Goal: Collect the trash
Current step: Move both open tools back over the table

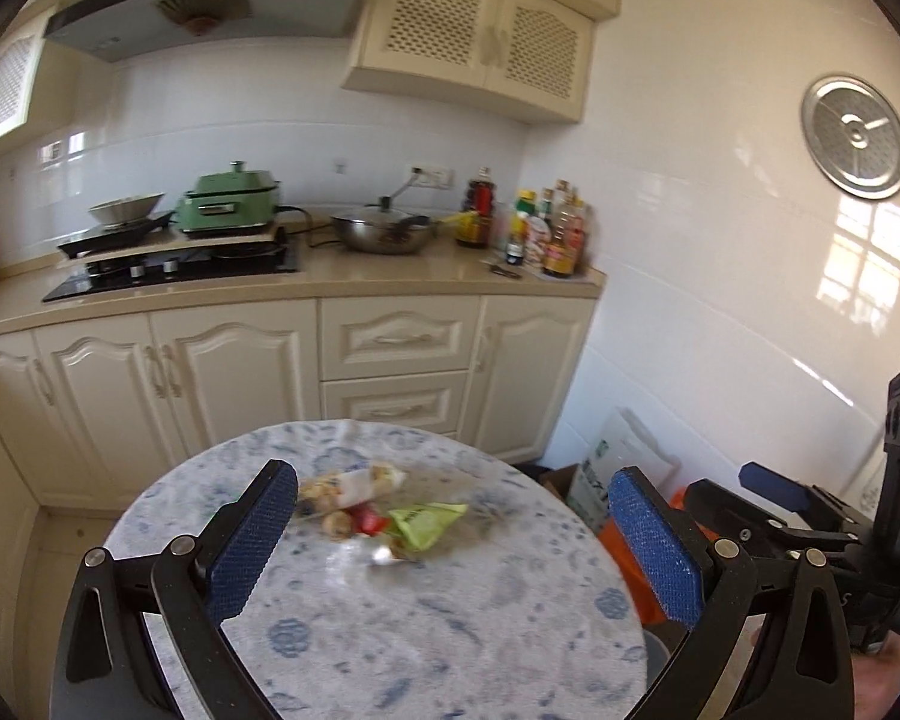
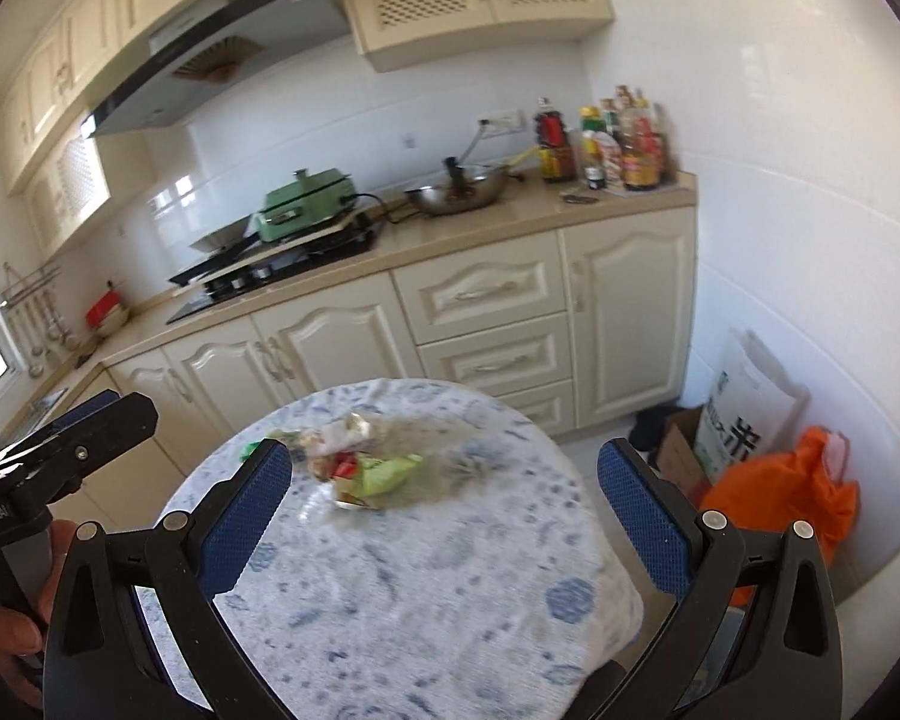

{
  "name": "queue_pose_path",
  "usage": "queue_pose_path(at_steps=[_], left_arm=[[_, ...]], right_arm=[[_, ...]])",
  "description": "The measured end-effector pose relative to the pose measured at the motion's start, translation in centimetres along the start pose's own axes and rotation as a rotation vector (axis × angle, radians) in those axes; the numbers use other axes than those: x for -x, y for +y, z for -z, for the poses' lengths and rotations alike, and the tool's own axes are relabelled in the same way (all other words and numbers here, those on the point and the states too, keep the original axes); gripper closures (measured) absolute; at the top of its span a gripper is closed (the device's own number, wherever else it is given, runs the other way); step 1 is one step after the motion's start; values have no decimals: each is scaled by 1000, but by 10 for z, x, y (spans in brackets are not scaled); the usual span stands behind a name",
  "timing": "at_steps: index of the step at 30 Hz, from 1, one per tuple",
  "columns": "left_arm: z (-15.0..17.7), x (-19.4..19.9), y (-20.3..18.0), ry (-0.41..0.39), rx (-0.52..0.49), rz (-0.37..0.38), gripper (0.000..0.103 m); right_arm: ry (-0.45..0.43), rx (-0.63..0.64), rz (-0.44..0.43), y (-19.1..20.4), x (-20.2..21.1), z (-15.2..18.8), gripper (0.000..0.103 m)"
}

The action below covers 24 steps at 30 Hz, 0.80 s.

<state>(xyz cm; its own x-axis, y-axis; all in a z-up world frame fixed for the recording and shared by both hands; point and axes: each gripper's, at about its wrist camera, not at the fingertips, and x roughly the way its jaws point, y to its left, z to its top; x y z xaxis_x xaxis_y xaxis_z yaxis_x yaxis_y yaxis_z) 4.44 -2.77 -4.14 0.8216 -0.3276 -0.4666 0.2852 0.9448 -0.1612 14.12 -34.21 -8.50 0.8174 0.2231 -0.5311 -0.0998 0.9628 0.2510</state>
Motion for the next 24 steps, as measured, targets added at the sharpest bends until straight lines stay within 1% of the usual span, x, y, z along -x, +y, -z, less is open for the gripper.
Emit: queue_pose_path(at_steps=[4,9,14,19,24], left_arm=[[-5,11,12,-26,28,-50,1],[4,29,25,-62,48,-115,1],[7,30,37,-81,58,-163,1],[19,26,43,-64,59,-205,1],[27,2,57,7,70,-232,1]], right_arm=[[-11,38,-37,25,-1,-5,0],[-37,79,-72,53,2,-13,0],[-65,131,-102,80,7,-19,0],[-53,177,-97,90,-1,-17,0],[28,176,-101,85,-36,-6,0]])
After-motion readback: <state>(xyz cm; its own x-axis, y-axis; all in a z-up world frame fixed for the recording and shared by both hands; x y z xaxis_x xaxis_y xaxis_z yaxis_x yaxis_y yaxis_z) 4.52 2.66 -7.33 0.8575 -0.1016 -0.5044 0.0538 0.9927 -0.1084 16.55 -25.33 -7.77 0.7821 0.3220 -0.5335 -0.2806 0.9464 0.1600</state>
